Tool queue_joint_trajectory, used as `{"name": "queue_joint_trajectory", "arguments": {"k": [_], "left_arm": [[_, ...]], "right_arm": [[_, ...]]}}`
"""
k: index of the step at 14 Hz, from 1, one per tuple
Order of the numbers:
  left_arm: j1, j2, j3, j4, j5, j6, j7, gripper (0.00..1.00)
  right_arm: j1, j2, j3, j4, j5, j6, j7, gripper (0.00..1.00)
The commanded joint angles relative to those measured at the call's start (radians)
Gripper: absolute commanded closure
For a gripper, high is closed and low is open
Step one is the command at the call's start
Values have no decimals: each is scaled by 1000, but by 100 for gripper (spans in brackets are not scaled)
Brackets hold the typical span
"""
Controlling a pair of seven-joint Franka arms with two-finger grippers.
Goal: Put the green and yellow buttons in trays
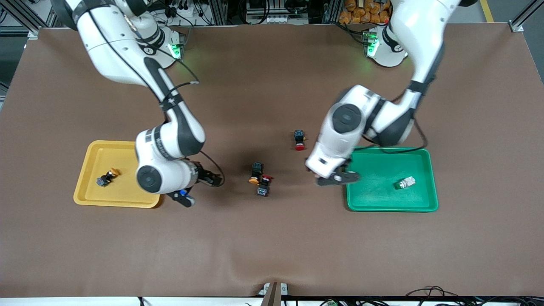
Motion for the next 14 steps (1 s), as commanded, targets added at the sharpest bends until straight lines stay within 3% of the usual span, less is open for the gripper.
{"name": "queue_joint_trajectory", "arguments": {"k": [1,5,8,9,10,11,12,14], "left_arm": [[104,-39,-11,-103,10,12,73,100],[233,4,-12,-136,10,18,172,100],[260,34,-11,-172,10,62,189,99],[278,47,-11,-176,10,76,189,79],[281,53,-12,-180,10,82,189,52],[280,59,-12,-183,10,88,189,8],[281,55,-12,-183,10,90,190,0],[280,39,-12,-180,10,87,195,0]], "right_arm": [[90,-15,-8,-10,0,117,5,0],[159,-7,-8,-13,-8,217,-81,0],[201,-2,-10,-21,-49,237,-130,0],[204,2,-8,-27,-72,248,-130,0],[211,10,-10,-30,-83,257,-125,0],[221,15,-10,-30,-91,268,-121,0],[234,28,-10,-30,-103,281,-116,0],[251,47,-15,-38,-113,321,-95,0]]}}
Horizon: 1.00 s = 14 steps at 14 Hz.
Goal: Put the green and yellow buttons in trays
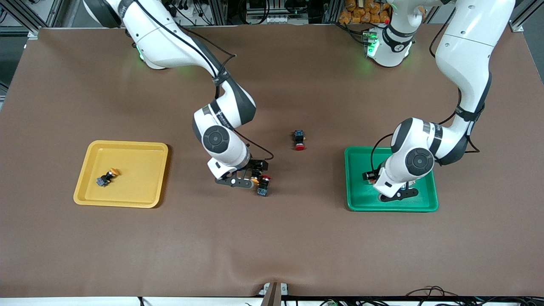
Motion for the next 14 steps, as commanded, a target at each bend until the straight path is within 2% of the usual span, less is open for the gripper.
{"name": "queue_joint_trajectory", "arguments": {"k": [1,6,7,9,11,12,14], "left_arm": [[11,-48,-9,-7,10,0,6,0],[41,-166,-8,19,13,-14,49,0],[57,-179,-11,36,11,-28,99,0],[86,-209,-11,60,8,-48,185,0],[94,-246,-11,102,8,-109,201,0],[95,-255,-11,142,8,-164,201,0],[104,-275,-12,220,7,-305,212,0]], "right_arm": [[26,28,-14,-9,-18,66,14,0],[43,45,-15,-36,-21,93,22,0],[44,49,-15,-36,-21,93,24,7],[55,53,-15,-36,-21,92,33,35],[53,53,-14,-39,-21,87,33,82],[44,51,-14,-38,-21,81,31,100],[38,42,-20,-39,-21,61,30,100]]}}
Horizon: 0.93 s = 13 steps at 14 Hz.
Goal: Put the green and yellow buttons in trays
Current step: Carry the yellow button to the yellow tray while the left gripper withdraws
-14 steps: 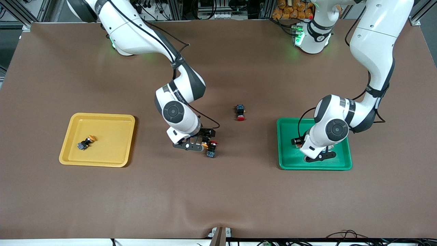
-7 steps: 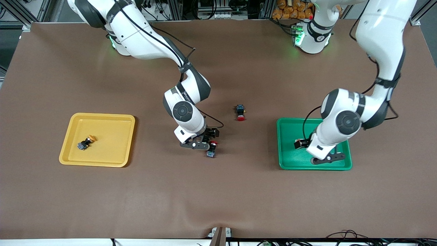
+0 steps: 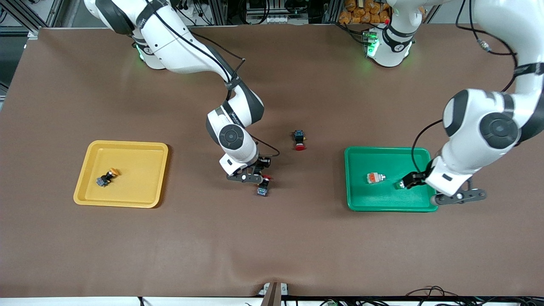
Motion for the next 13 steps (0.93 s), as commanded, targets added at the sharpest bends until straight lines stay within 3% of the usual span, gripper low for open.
{"name": "queue_joint_trajectory", "arguments": {"k": [1,6,9,13], "left_arm": [[10,-50,-13,101,4,-165,27,0],[6,-153,-16,141,-62,-262,60,0],[-30,-260,9,109,-96,-317,149,0],[-103,-364,128,45,-160,-394,232,0]], "right_arm": [[-15,-20,-26,-1,-16,-72,14,100],[-68,-120,-91,7,-19,-319,0,100],[-108,-181,-161,-4,-63,-457,-136,100],[-186,-256,-194,-99,-63,-486,-152,100]]}}
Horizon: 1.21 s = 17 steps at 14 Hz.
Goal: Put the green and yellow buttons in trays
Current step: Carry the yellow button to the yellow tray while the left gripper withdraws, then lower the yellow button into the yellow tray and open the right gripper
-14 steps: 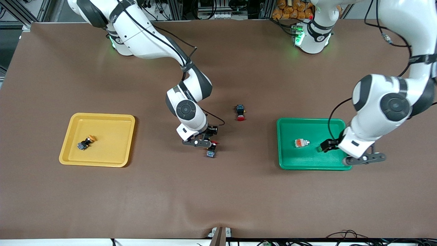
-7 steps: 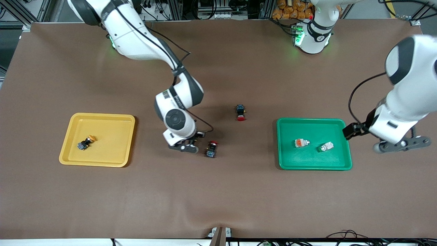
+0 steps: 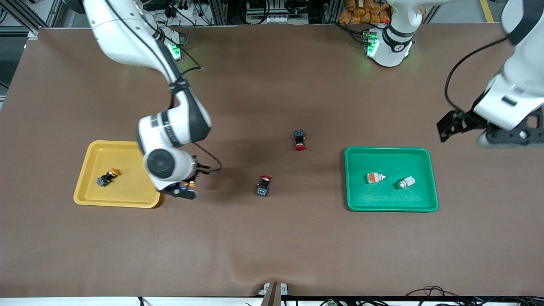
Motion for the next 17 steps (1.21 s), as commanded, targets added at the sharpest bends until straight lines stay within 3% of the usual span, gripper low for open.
{"name": "queue_joint_trajectory", "arguments": {"k": [1,5,9,16,17], "left_arm": [[-17,-89,55,-99,-103,-39,23,0],[-2,-99,53,-99,-111,-70,37,0],[16,-99,55,-90,-111,-96,41,0],[20,-97,55,-75,-111,-96,46,0],[18,-97,53,-75,-111,-96,46,0]], "right_arm": [[-43,-69,-9,-89,-14,-1,-15,100],[-122,-68,-14,-109,-25,7,-49,100],[-228,-63,-12,-146,-23,31,-245,100],[-310,-48,-10,-273,-16,240,-389,100],[-308,-45,-10,-282,-12,257,-392,94]]}}
